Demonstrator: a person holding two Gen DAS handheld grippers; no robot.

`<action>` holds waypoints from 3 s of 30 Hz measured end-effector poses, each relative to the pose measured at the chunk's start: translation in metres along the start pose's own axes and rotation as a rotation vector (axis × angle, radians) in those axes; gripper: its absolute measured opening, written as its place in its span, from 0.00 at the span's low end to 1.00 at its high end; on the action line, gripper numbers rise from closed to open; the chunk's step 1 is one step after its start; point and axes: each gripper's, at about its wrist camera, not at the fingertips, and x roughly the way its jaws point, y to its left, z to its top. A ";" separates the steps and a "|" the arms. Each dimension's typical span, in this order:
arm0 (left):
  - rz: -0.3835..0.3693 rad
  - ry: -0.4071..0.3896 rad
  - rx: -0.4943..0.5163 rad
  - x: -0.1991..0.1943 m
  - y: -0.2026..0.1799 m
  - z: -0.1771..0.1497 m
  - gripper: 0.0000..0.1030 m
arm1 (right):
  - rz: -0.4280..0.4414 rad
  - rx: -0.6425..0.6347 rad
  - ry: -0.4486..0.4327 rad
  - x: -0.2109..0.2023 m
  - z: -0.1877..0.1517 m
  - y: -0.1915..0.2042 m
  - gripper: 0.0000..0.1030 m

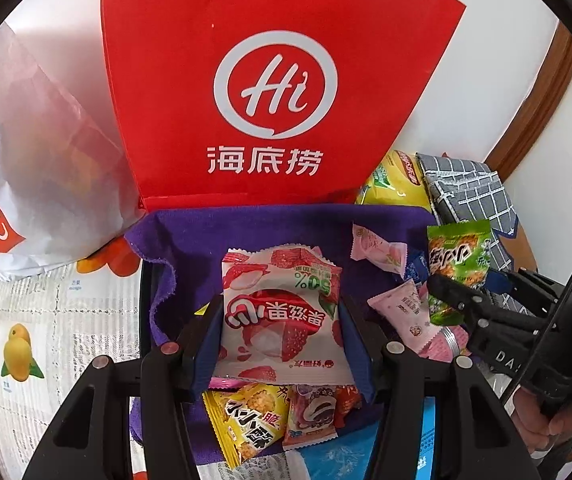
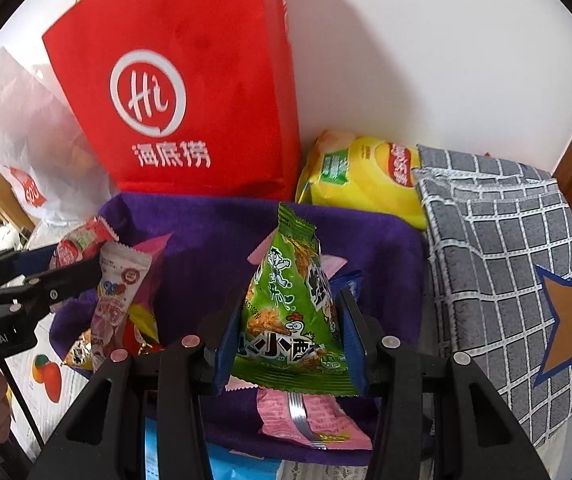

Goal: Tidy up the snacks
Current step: 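Carry the green bag and strawberry bag over the purple towel, then open the right gripper, then the left, dropping both bags onto the towel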

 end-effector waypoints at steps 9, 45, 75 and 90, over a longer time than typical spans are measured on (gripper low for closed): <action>-0.009 0.042 -0.003 0.013 -0.001 -0.002 0.51 | -0.038 -0.013 0.068 0.016 -0.003 0.002 0.44; -0.023 0.063 0.008 0.030 -0.009 -0.003 0.54 | -0.059 -0.015 0.059 0.013 -0.003 -0.001 0.57; -0.011 0.106 0.005 0.039 -0.012 -0.005 0.64 | -0.065 -0.045 0.063 0.011 -0.004 0.003 0.69; 0.005 0.067 0.012 0.025 -0.012 -0.002 0.73 | -0.085 -0.015 0.040 0.003 0.000 -0.005 0.78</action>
